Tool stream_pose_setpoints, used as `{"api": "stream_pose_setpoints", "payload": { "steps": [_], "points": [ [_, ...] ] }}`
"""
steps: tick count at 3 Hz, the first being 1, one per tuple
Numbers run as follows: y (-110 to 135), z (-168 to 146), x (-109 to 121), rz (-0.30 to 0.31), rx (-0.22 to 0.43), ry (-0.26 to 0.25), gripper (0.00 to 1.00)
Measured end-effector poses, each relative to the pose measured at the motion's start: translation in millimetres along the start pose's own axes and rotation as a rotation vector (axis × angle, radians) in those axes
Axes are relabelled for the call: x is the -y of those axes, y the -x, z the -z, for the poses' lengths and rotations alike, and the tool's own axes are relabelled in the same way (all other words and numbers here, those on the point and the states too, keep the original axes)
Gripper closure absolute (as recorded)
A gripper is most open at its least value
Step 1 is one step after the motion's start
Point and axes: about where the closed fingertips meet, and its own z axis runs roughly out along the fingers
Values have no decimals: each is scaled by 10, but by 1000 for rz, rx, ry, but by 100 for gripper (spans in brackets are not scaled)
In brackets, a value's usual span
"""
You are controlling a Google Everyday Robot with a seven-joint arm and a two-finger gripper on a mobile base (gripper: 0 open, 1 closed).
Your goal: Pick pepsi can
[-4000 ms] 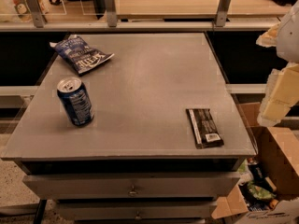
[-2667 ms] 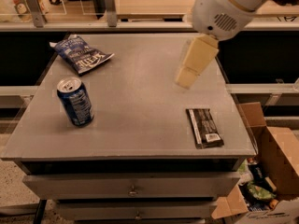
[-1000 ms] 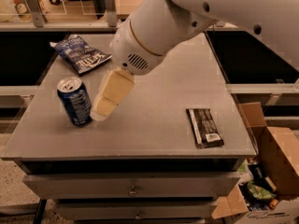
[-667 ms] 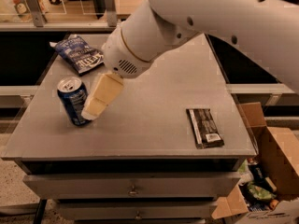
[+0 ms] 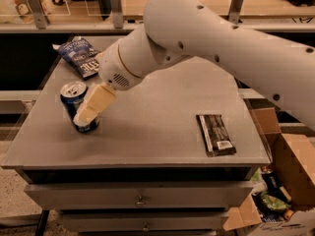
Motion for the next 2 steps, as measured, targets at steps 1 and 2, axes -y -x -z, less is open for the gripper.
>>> {"api": "stream_pose_setpoints", "payload": {
  "steps": [1, 2],
  "points": [
    [-29, -280, -13, -14, 51, 38, 0],
    [-7, -473, -60, -15, 98, 84, 18]
  ]
}}
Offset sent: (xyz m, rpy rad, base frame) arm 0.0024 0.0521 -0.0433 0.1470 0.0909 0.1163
